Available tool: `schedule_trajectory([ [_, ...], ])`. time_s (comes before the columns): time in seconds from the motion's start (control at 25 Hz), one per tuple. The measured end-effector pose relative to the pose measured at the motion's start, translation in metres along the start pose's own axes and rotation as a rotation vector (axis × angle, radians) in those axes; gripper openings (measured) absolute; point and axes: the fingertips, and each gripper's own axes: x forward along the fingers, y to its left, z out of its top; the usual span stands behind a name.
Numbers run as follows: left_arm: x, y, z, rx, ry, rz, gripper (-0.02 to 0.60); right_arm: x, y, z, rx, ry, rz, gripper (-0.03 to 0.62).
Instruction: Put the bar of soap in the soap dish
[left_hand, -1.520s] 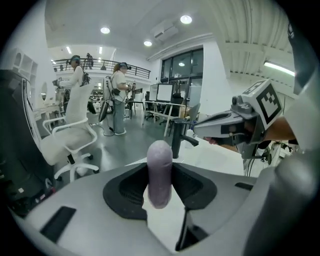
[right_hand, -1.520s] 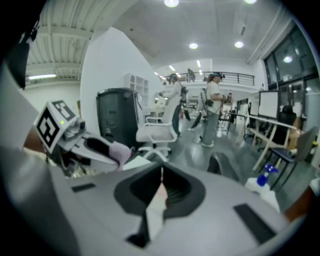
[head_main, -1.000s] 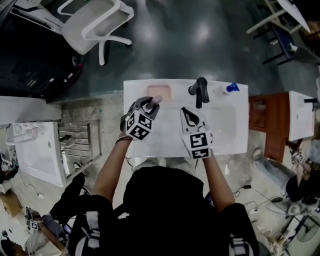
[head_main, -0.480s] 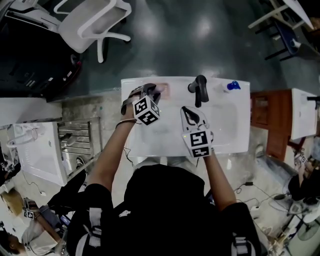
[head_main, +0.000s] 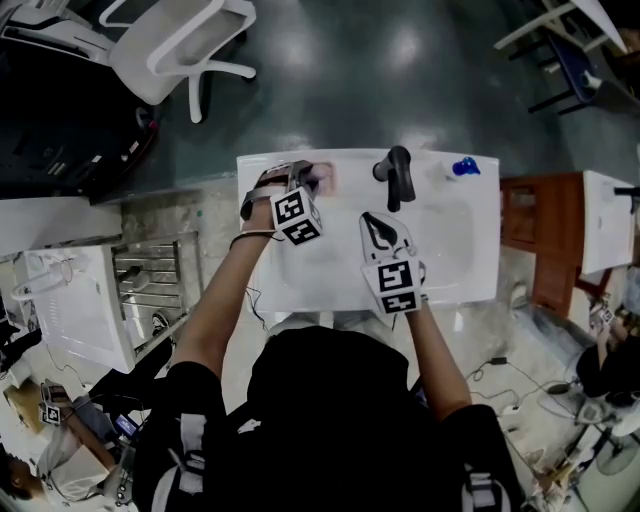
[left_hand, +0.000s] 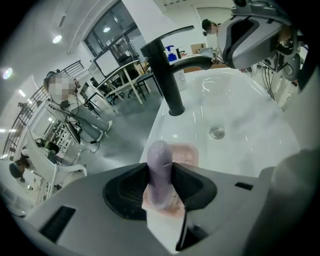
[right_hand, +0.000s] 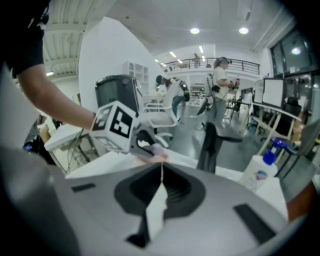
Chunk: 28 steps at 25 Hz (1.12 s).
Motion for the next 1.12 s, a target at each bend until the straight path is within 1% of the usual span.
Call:
schedule_trajectory([
  [0.24, 0.005, 0.002, 0.002, 0.04, 0.016, 0.026, 0.169, 0.001, 0.002, -0.005, -0.01, 0.015, -0.002, 0.035],
  [0.4, 0.006, -0.001, 0.007, 0.059, 0.013, 0.018, 0.16, 0.0, 0.002, -0.009, -0.014, 0.023, -0.009, 0.035],
  [0.68, 0.007, -0.002, 0.008, 0.04, 0.004, 0.019, 0.161, -0.002, -0.001, -0.015, -0.012, 0.037, -0.014, 0.035],
  [0.84, 0.007, -0.004, 0.007, 0.0, 0.001, -0.004, 0.166, -0.001, 0.001, -0.015, -0.028, 0.043, -0.014, 0.035],
  [1.0, 0.01, -0.012, 0.006, -0.035, 0.001, -0.053, 0.235, -0.001, 0.003, -0.016, -0.04, 0.049, -0.014, 0.035],
  [1.12, 0.008, -0.012, 0.009, -0.04, -0.007, -0.049, 0.235, -0.001, 0.002, -0.015, -0.042, 0.051, -0.015, 0.035],
])
